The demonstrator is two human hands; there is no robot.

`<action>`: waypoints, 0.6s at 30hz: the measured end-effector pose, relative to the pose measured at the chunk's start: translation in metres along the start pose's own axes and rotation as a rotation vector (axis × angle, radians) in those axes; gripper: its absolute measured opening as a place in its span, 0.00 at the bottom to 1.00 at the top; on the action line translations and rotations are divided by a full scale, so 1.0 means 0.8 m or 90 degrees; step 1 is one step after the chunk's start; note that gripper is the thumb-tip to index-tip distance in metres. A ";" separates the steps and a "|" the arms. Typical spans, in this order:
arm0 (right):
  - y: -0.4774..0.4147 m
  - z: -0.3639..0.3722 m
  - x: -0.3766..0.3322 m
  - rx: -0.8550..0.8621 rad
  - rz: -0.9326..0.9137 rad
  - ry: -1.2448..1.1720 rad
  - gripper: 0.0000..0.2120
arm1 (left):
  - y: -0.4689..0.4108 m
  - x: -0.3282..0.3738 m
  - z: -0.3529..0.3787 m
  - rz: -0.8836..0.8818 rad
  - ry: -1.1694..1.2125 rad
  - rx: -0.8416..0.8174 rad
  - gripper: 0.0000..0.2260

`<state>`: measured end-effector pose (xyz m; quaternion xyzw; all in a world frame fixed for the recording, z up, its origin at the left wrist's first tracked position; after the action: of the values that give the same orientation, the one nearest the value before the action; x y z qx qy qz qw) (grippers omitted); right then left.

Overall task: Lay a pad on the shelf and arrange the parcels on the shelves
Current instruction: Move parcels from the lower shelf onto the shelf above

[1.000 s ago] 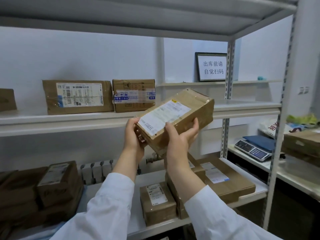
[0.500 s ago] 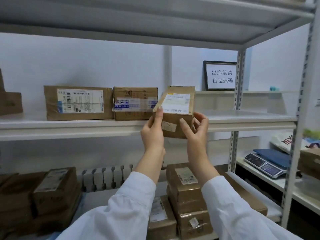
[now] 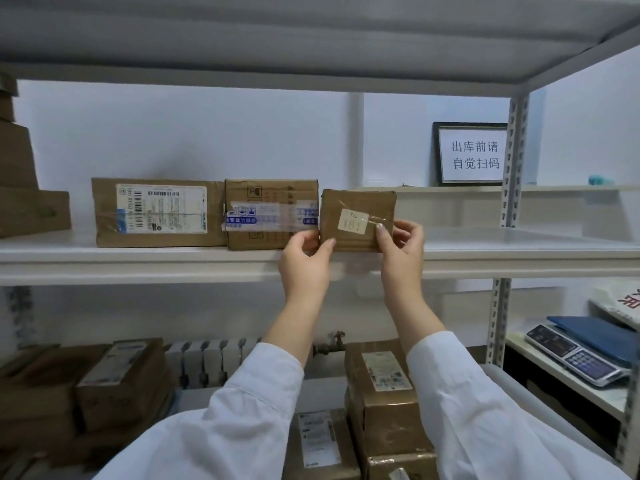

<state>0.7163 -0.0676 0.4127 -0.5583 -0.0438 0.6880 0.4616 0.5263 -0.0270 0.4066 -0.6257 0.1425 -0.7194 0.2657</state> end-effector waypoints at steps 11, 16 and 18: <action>0.015 0.006 0.029 -0.024 -0.017 0.085 0.21 | -0.006 -0.038 -0.021 -0.022 -0.044 0.047 0.11; 0.066 0.001 0.053 0.011 -0.017 0.034 0.10 | 0.011 -0.079 -0.067 -0.048 -0.007 0.127 0.08; 0.093 0.014 0.081 -0.037 0.015 0.046 0.09 | 0.021 -0.103 -0.081 -0.077 0.011 0.149 0.10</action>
<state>0.6668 -0.0600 0.3270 -0.5962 -0.0401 0.6715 0.4383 0.4724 -0.0034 0.3182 -0.5917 0.0219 -0.7511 0.2920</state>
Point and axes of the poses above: each hand's wrist, its own y-axis away from the middle knuckle, its own z-axis out of the palm, x = y × z, the point moved 10 cm from there along -y, towards the middle knuckle, and after that the axes turned 1 degree about x, right-handed, at the moved point
